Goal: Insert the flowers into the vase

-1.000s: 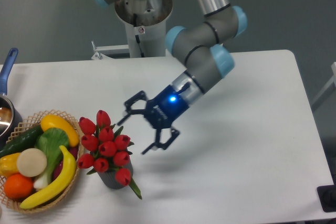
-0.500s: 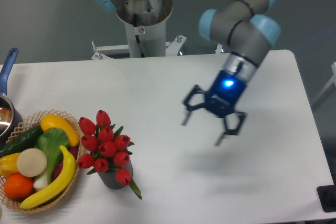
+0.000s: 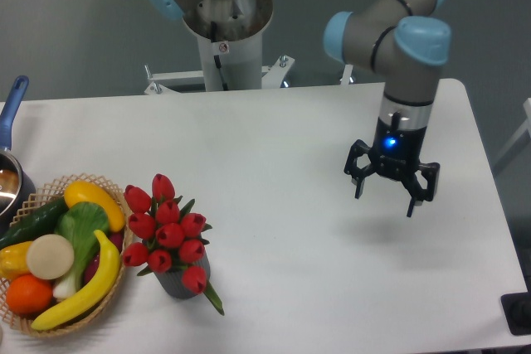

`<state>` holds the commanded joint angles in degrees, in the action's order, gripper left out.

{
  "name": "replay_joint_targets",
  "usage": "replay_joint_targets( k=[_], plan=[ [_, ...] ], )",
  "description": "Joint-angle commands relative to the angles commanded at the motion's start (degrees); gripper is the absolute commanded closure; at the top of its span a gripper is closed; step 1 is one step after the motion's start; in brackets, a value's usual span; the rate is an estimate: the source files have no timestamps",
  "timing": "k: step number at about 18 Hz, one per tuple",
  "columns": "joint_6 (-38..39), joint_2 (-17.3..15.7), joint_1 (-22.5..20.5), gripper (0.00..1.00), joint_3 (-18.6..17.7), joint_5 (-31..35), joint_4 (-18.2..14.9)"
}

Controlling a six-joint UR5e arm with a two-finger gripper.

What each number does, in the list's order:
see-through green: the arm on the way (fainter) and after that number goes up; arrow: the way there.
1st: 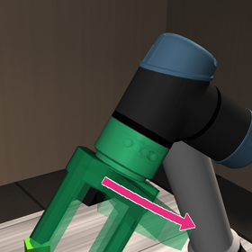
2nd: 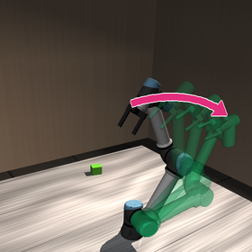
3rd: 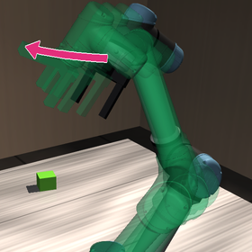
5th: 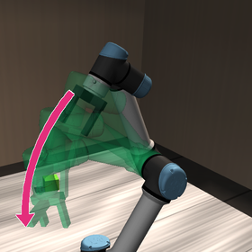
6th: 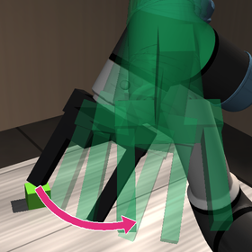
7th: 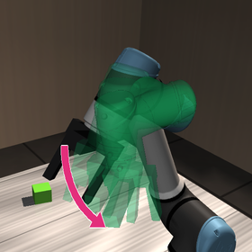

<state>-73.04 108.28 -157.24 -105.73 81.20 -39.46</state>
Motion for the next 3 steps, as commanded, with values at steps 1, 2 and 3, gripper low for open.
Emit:
replay_joint_targets(
  k=[1, 2, 3],
  plan=[
    [-0.4, -0.7, 0.3, 0.0, -0.6, 0.9, -0.8],
    [-0.4, -0.8, 0.4, 0.0, -0.6, 1.5, -1.1],
    [-0.4, -0.9, 0.5, 0.0, -1.1, 2.8, -1.3]
  ],
)
